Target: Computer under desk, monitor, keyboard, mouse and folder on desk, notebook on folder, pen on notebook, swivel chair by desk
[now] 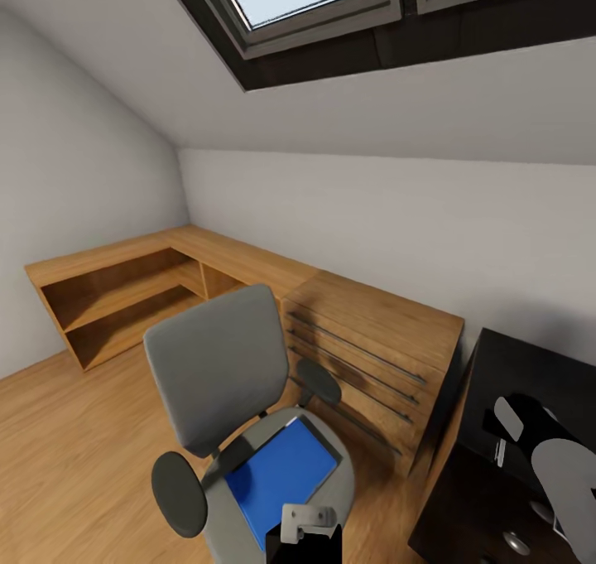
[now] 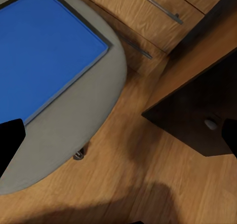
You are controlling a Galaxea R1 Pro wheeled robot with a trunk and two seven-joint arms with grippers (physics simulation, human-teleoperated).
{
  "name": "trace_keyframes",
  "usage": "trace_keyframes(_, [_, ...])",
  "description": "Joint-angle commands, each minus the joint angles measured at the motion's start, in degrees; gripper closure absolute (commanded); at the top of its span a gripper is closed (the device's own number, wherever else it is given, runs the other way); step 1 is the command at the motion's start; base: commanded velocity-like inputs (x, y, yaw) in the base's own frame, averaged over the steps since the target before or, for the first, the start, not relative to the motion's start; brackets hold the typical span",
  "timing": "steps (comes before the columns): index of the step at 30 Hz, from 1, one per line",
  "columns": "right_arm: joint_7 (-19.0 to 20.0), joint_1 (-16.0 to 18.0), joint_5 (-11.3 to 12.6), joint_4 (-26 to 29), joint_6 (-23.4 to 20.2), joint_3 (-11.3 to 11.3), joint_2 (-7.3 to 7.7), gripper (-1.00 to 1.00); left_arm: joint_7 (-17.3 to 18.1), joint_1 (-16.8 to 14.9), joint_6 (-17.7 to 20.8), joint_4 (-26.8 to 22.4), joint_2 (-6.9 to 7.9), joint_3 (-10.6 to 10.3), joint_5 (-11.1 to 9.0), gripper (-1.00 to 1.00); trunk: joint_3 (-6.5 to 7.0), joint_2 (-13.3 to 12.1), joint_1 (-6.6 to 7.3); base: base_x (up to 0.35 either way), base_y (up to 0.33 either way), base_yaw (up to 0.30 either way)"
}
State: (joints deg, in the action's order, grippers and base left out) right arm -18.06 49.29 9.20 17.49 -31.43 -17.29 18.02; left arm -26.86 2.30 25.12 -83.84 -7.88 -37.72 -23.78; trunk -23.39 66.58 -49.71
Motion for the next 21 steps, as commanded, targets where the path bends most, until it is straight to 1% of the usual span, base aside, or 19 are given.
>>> trace_keyframes(1, [-0.31,0.02,0.67,0.09,-0.12,-0.03,0.0,1.0,-0.47,-0.02,0.1,-0.09,-0.01,-0.06,-0.57,-1.0,-0.24,0.46,-0.23,0.0,0.0,0.0])
trace_keyframes(21, [-0.31,0.02,0.63,0.09,-0.12,-0.03,0.0,1.0,-0.47,-0.02,0.1,-0.09,-0.02,-0.1,-0.57,-1.0,-3.83,8.48,-4.62,0.0,0.0,0.0])
